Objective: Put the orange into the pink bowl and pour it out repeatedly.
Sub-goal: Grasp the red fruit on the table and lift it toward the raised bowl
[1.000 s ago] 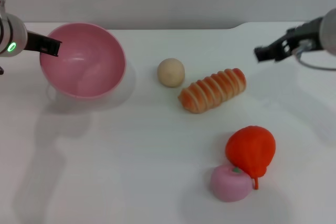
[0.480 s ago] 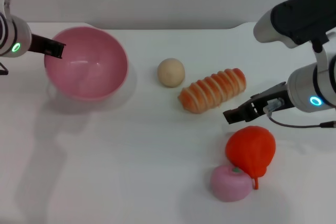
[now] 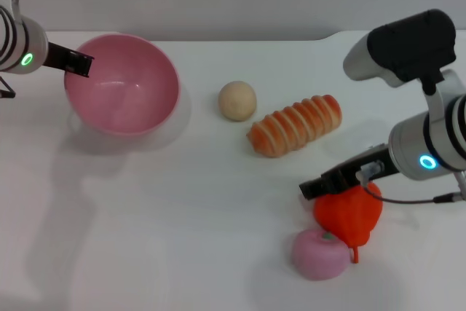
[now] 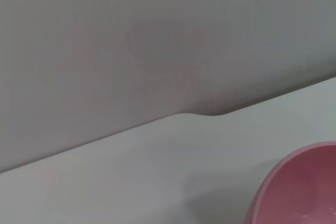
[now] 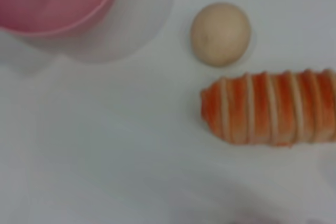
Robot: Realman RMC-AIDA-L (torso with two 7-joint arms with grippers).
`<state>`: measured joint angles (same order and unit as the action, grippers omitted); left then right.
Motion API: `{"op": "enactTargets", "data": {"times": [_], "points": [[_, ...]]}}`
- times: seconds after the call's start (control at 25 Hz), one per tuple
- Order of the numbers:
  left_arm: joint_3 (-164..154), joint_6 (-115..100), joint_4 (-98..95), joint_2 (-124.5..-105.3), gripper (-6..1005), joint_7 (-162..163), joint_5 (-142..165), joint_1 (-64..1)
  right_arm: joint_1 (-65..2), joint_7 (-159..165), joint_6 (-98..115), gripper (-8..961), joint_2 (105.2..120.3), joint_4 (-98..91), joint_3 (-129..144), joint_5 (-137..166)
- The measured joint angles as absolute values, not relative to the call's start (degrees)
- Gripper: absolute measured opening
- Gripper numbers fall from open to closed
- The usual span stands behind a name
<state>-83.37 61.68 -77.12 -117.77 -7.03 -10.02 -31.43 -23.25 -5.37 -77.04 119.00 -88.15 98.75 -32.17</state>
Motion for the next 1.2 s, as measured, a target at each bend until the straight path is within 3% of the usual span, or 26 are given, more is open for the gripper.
{"op": "enactTargets", "data": {"times": [1.2], "points": [[-83.39, 61.61, -75.56, -117.77, 43, -7.57, -10.04, -32.15, -22.47, -4.52, -76.30, 773, 118.92, -87.43, 103.99, -25.61]]}}
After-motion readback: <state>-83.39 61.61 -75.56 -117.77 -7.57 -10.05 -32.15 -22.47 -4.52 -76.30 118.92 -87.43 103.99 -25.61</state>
